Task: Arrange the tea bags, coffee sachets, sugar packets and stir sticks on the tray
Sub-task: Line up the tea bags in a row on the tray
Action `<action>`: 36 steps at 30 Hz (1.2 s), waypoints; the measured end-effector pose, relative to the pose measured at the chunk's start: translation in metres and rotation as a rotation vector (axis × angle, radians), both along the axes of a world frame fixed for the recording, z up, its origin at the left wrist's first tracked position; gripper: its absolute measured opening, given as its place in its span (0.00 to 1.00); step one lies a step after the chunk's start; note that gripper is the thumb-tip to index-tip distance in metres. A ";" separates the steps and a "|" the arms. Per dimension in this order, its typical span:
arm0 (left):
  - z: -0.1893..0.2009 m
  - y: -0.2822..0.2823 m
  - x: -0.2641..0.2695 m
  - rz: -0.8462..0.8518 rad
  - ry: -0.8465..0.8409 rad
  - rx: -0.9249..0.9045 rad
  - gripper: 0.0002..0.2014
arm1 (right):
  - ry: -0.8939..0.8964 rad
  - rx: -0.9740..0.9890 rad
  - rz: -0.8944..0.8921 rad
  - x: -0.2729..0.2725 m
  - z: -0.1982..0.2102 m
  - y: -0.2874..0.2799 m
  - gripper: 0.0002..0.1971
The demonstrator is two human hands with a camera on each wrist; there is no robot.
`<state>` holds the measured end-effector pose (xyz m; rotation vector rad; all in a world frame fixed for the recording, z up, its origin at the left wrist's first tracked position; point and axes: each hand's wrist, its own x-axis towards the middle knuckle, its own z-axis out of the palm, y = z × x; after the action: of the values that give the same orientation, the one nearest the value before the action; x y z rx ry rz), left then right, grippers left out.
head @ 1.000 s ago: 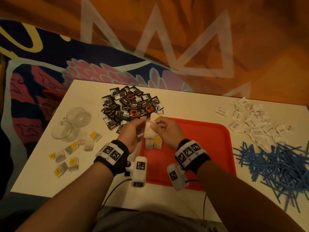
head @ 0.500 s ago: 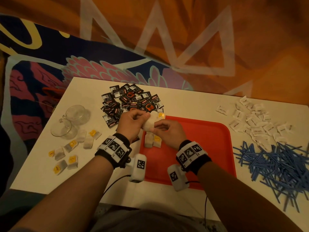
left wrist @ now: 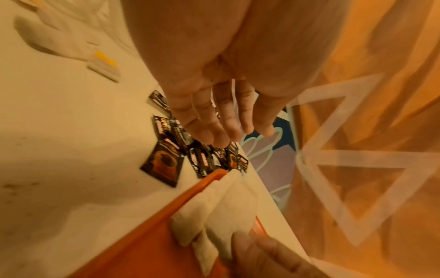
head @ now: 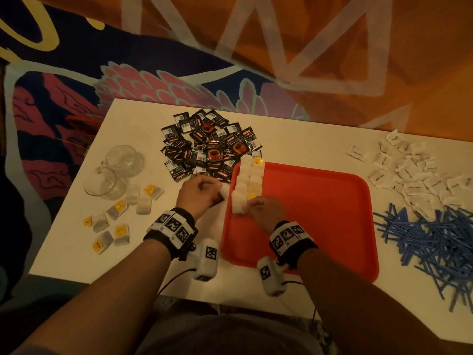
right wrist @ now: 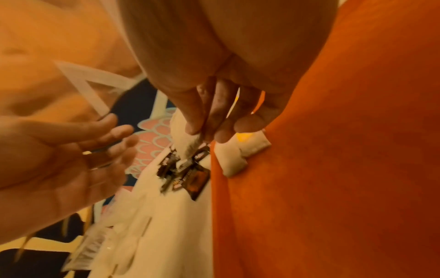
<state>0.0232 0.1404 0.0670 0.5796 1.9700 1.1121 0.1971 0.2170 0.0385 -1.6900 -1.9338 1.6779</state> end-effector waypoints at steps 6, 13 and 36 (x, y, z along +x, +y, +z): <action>-0.018 -0.029 -0.017 0.009 -0.043 -0.092 0.01 | -0.222 -0.118 0.040 -0.008 -0.037 -0.016 0.09; -0.031 -0.048 -0.034 0.037 -0.043 -0.117 0.03 | -0.378 -0.071 0.020 -0.022 -0.047 -0.021 0.13; -0.064 -0.083 -0.092 -0.329 0.536 -0.543 0.18 | -0.325 0.083 0.180 -0.027 -0.025 -0.027 0.08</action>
<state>-0.0687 0.0576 0.0034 0.9177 2.3803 0.1980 0.1706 0.1904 0.0131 -1.9069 -2.3255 1.4189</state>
